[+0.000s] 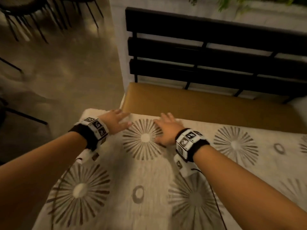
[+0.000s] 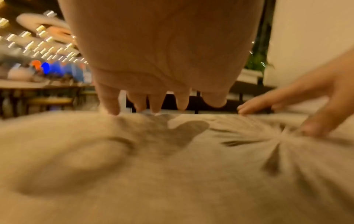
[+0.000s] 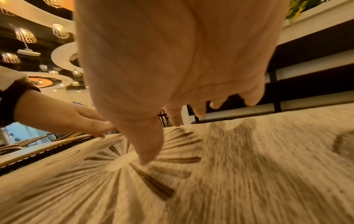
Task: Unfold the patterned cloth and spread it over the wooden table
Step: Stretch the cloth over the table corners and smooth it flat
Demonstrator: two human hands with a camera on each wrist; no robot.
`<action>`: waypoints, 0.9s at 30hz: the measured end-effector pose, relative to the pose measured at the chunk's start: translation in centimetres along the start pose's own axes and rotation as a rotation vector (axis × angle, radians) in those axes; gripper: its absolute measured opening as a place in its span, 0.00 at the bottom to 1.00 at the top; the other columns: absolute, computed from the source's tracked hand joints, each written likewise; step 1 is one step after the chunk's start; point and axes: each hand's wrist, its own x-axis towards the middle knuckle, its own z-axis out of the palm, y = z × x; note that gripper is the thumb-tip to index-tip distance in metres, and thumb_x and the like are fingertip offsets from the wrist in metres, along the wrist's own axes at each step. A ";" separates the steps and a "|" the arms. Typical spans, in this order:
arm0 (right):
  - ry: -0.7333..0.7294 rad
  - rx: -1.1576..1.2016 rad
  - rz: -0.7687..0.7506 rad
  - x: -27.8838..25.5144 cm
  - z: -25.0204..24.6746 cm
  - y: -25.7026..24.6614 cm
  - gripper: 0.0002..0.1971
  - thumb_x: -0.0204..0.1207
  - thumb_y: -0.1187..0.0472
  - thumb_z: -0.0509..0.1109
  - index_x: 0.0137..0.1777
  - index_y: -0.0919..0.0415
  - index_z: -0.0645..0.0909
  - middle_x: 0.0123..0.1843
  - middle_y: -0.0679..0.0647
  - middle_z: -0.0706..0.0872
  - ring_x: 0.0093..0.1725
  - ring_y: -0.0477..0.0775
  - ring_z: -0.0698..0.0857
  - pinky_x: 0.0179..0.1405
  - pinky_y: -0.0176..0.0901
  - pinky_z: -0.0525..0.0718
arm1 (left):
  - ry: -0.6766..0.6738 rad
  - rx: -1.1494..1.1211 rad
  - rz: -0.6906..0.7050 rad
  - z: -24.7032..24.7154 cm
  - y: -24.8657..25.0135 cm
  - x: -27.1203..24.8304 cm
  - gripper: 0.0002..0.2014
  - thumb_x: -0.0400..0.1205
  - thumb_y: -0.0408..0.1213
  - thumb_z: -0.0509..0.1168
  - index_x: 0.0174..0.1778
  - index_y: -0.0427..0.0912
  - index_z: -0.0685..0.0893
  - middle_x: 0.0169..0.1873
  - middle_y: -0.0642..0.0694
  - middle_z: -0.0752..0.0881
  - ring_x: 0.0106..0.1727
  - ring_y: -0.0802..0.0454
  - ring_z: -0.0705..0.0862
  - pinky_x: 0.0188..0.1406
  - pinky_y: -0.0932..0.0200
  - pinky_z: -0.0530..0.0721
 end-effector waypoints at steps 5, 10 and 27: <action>-0.010 0.042 0.143 -1.9 1.0 6.6 0.33 0.82 0.40 0.51 0.83 0.39 0.40 0.86 0.50 0.37 0.85 0.57 0.39 0.81 0.67 0.46 | 0.004 0.077 -0.095 0.1 1.7 1.2 0.36 0.79 0.66 0.55 0.82 0.57 0.57 0.78 0.39 0.67 0.77 0.34 0.66 0.76 0.43 0.65; 0.061 0.109 0.691 -12.1 3.1 21.9 0.34 0.83 0.43 0.50 0.84 0.50 0.40 0.86 0.59 0.38 0.84 0.67 0.43 0.82 0.63 0.49 | -0.046 0.253 -0.165 -0.8 3.6 1.4 0.31 0.80 0.59 0.57 0.80 0.55 0.61 0.76 0.37 0.70 0.76 0.34 0.68 0.75 0.39 0.68; 0.081 0.128 0.230 -18.3 3.6 41.7 0.33 0.81 0.37 0.53 0.83 0.40 0.47 0.86 0.48 0.39 0.85 0.55 0.42 0.82 0.64 0.46 | -0.033 0.119 0.083 5.8 42.2 5.4 0.48 0.73 0.59 0.70 0.83 0.64 0.46 0.84 0.37 0.48 0.83 0.33 0.53 0.80 0.41 0.57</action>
